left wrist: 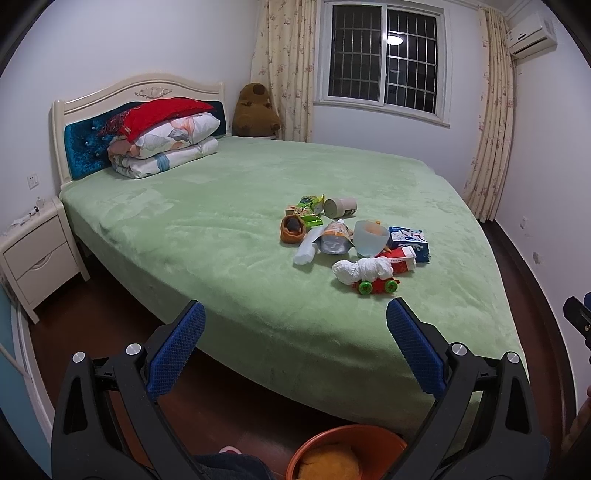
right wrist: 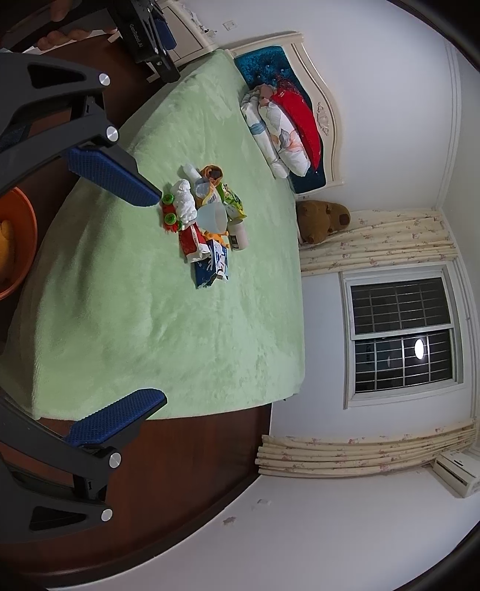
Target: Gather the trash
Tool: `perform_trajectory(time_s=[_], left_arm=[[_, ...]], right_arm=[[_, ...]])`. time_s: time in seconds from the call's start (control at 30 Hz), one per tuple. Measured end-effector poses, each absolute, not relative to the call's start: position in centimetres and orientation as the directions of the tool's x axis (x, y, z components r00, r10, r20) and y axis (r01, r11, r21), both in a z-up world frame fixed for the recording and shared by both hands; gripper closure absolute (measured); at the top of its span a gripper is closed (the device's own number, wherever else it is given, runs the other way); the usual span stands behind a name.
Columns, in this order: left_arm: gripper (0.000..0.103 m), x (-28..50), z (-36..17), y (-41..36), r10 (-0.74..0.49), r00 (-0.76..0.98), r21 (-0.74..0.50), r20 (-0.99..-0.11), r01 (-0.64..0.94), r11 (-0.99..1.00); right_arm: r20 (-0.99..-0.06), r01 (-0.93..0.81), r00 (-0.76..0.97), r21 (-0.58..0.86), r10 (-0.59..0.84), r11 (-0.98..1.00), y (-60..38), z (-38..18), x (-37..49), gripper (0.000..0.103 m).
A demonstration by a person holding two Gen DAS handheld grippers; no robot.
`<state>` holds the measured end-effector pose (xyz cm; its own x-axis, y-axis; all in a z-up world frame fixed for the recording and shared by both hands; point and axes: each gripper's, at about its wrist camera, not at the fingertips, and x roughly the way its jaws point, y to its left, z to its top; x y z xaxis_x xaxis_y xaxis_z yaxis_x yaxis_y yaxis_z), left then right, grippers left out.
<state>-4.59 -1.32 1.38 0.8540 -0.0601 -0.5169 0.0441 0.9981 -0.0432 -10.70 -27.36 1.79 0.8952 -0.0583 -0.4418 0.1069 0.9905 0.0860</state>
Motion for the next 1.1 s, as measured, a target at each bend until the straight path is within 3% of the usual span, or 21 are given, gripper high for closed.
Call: perform_trajectory(time_s=[1.1], left_arm=[[0.007,-8.0,2.7,-3.4,-0.076,0.881,-0.032,-0.467,0.069,0.997]], right_arm=[[-0.385,0.112,0.92,0.095,-0.068,0.989,-27.7,3.2,-14.8,0.006]])
